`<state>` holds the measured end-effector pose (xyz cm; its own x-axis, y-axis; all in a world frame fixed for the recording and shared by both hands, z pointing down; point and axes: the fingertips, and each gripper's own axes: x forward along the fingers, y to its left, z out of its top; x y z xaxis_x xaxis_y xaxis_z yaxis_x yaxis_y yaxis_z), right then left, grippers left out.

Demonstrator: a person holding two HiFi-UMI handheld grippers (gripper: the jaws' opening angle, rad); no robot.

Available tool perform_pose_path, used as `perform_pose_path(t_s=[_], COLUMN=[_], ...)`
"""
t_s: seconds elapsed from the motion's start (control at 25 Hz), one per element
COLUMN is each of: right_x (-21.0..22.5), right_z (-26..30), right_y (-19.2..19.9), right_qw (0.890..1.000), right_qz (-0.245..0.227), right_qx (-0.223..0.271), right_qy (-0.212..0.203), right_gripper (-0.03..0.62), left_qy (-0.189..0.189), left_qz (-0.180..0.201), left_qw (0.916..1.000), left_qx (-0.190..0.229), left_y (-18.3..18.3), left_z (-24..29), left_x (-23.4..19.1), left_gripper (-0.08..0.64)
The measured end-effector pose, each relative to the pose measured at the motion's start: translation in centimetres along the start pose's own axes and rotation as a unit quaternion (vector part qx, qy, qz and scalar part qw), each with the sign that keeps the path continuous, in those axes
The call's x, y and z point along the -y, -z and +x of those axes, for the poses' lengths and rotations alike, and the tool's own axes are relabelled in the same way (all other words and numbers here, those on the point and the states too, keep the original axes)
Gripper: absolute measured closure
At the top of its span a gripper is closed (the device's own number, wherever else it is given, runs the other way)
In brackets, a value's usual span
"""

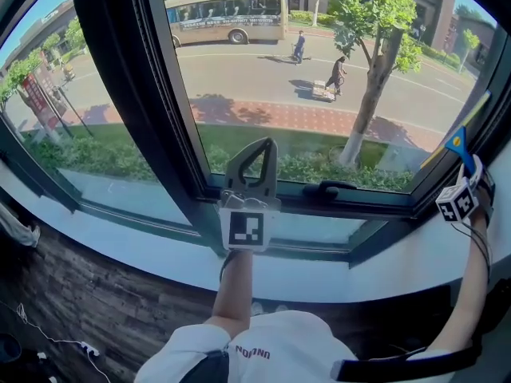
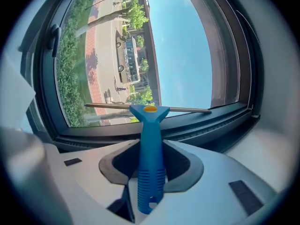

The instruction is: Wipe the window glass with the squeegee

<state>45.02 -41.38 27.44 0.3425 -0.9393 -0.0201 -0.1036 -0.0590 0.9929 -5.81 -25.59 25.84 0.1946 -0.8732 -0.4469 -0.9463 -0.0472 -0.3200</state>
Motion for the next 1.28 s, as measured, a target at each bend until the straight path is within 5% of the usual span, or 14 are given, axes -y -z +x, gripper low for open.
perform_pose_path(t_s=[0.32,0.64,0.92,1.28], right_x=[-0.9,0.6,-0.7,-4.1], right_z=[0.7,-2.9,-9.9,-19.0], right_y=[1.9,-0.4,-12.2,-28.1], right_qw=[0.997,0.998,0.982,0.934], right_qz=[-0.059,-0.046,-0.017,0.001], right_qx=[-0.037,0.013,0.17,0.354], right_qy=[0.014,0.051,0.077,0.053], right_gripper=[0.443,0.443,0.443,0.443], left_qy=[0.002,-0.001,-0.007,-0.029], left_qz=[0.005,0.006,0.017,0.054], left_qw=[1.0,1.0,0.9998,0.9974], left_qx=[-0.008,-0.007,-0.009,-0.038], left_y=[0.1,0.1,0.0,0.0], left_z=[-0.2,-0.8,-1.2,-3.3], left_x=[-0.2,-0.6,-1.4,-3.4], left_gripper=[0.561,0.561,0.561,0.561])
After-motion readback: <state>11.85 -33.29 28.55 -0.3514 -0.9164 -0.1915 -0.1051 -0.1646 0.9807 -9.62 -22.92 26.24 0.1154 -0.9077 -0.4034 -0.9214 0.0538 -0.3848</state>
